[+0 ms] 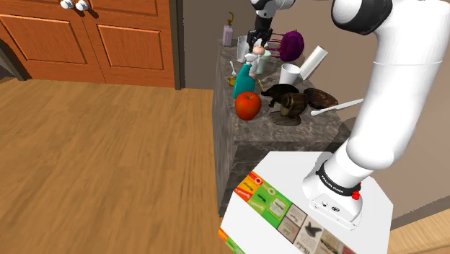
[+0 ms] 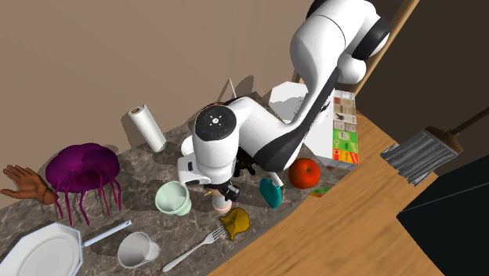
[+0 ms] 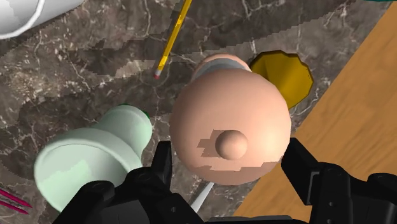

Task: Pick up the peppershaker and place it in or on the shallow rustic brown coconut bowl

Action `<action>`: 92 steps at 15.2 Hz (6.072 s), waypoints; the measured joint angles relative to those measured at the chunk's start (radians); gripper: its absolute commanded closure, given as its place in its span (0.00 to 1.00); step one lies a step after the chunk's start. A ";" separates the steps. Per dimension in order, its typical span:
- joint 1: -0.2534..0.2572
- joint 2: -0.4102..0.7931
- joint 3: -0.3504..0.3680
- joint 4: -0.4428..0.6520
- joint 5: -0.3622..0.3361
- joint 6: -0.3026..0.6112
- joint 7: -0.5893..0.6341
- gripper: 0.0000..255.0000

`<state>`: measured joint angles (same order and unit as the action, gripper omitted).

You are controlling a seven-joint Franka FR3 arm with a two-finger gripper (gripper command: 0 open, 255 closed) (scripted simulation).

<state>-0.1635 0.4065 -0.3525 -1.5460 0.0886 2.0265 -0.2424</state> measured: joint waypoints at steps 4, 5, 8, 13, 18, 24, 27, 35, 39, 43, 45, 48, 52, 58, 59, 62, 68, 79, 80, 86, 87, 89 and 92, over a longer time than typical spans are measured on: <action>-0.002 -0.005 -0.002 0.047 -0.003 -0.052 0.001 1.00; -0.001 -0.009 -0.002 0.056 -0.004 -0.064 0.002 1.00; -0.003 -0.014 -0.004 0.087 -0.006 -0.101 0.002 1.00; -0.007 -0.017 -0.006 0.153 -0.007 -0.168 0.001 1.00; -0.020 -0.112 -0.027 0.059 -0.030 -0.165 -0.038 1.00; -0.041 -0.283 -0.064 -0.131 -0.083 -0.132 -0.098 1.00; -0.064 -0.341 -0.088 -0.188 -0.101 -0.127 -0.143 1.00; -0.128 -0.514 -0.153 -0.320 -0.169 -0.145 -0.259 1.00; -0.162 -0.574 -0.189 -0.354 -0.196 -0.159 -0.320 1.00; -0.200 -0.628 -0.233 -0.373 -0.223 -0.181 -0.396 1.00; -0.216 -0.631 -0.261 -0.361 -0.225 -0.193 -0.441 1.00; -0.227 -0.648 -0.273 -0.381 -0.235 -0.186 -0.460 1.00; -0.231 -0.653 -0.277 -0.435 -0.240 -0.136 -0.460 1.00; -0.234 -0.647 -0.287 -0.507 -0.241 -0.058 -0.463 1.00; -0.235 -0.644 -0.290 -0.517 -0.241 -0.046 -0.464 1.00; -0.235 -0.638 -0.294 -0.553 -0.240 -0.005 -0.464 1.00; -0.235 -0.615 -0.306 -0.616 -0.232 0.078 -0.470 1.00; -0.235 -0.588 -0.320 -0.672 -0.219 0.158 -0.481 1.00; -0.235 -0.588 -0.320 -0.672 -0.219 0.158 -0.481 0.00; -0.235 -0.588 -0.320 -0.672 -0.219 0.158 -0.481 0.00; -0.235 -0.596 -0.316 -0.662 -0.223 0.142 -0.477 0.00; -0.234 -0.615 -0.306 -0.626 -0.232 0.089 -0.467 0.00; -0.238 -0.648 -0.293 -0.601 -0.249 0.036 -0.456 0.00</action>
<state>-0.4017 -0.2416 -0.6458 -2.1468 -0.1602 2.0622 -0.6983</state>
